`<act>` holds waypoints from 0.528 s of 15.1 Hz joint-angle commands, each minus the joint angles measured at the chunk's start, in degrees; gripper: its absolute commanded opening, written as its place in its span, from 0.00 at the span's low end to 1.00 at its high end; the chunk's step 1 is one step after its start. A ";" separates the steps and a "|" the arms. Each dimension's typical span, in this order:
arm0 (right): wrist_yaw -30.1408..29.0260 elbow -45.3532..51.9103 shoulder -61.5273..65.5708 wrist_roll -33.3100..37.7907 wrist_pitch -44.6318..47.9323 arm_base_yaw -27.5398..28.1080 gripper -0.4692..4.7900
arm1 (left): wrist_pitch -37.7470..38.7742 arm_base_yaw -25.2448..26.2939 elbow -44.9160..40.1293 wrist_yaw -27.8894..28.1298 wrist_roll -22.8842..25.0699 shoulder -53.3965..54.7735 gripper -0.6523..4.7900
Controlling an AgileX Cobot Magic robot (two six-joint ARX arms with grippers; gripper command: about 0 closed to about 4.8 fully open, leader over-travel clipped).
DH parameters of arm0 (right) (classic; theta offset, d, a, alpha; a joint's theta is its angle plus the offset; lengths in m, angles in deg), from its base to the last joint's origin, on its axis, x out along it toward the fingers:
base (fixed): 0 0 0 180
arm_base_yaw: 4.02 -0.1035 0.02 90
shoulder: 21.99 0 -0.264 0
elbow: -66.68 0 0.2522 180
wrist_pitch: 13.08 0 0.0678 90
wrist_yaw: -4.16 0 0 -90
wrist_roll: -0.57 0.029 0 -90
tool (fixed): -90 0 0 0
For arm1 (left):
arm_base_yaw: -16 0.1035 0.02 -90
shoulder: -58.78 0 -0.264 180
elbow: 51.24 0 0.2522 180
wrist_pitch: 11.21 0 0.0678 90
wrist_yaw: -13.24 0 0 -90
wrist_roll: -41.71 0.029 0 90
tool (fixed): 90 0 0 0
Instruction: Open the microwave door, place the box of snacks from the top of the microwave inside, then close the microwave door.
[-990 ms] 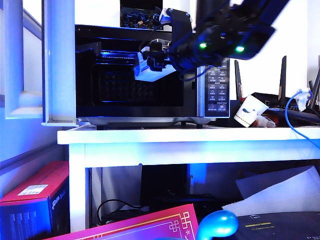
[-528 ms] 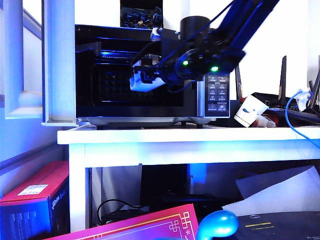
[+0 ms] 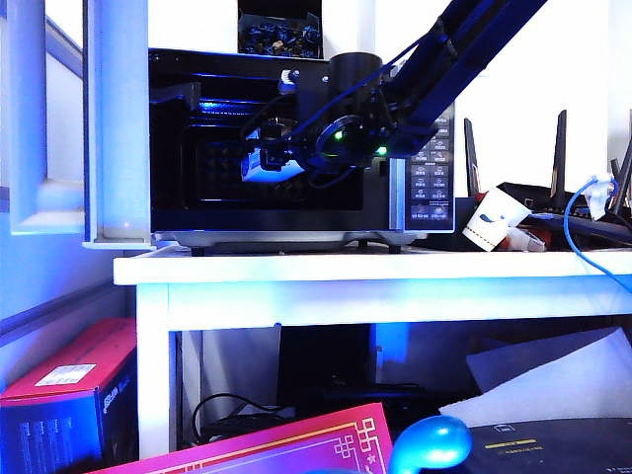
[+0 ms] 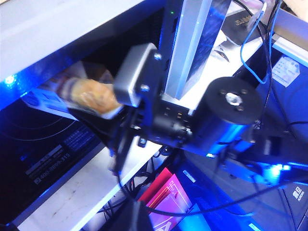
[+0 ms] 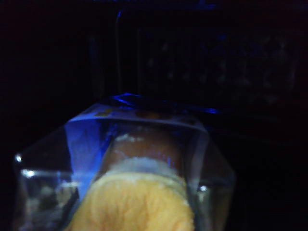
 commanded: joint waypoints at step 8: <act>1.60 -15.63 9.14 -0.50 -5.27 -0.04 0.59 | 0.11 -0.02 0.28 -0.04 0.13 -0.44 0.11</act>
